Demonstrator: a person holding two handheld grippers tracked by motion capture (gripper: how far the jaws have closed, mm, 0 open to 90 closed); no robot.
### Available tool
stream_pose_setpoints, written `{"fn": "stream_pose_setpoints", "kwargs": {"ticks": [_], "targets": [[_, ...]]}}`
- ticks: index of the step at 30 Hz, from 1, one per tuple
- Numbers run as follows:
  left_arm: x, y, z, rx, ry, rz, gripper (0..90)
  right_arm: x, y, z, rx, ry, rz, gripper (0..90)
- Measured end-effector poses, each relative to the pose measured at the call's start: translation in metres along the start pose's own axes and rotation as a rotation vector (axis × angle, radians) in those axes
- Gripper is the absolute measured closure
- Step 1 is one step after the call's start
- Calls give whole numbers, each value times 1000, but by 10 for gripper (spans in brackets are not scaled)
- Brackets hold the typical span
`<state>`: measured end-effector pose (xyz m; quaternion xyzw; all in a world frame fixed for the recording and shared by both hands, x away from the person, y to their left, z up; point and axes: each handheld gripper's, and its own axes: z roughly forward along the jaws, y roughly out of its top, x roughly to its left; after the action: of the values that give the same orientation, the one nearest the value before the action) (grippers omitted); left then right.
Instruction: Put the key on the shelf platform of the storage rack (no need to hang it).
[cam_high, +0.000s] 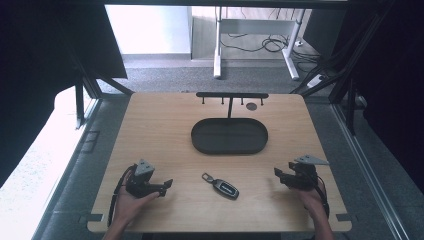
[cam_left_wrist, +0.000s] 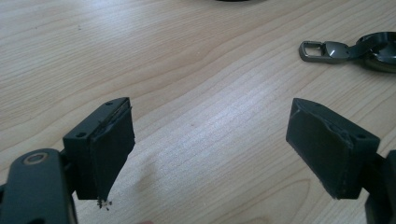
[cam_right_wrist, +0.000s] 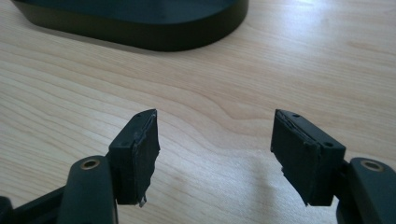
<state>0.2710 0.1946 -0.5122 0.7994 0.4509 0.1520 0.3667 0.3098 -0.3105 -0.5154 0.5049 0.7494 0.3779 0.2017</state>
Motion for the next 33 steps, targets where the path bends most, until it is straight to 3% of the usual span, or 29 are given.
{"fn": "stream_pose_setpoints", "kwargs": {"ticks": [5,7,11,18,26,33], "targets": [[0,0,0,1,-4,-5,155,7,8,-6,-12,35,-16,348],[1,0,-1,-3,-6,-8,157,10,9,-7,8,53,-16,350],[3,1,-5,-18,-11,-17,163,26,21,-10,98,52,-118,358],[4,3,-3,-16,-23,-22,169,63,54,-18,168,88,-267,361],[0,7,-1,0,-28,-3,177,101,63,-2,295,167,-354,363],[-5,6,-1,16,-30,23,179,136,62,16,354,219,-435,362]]}}
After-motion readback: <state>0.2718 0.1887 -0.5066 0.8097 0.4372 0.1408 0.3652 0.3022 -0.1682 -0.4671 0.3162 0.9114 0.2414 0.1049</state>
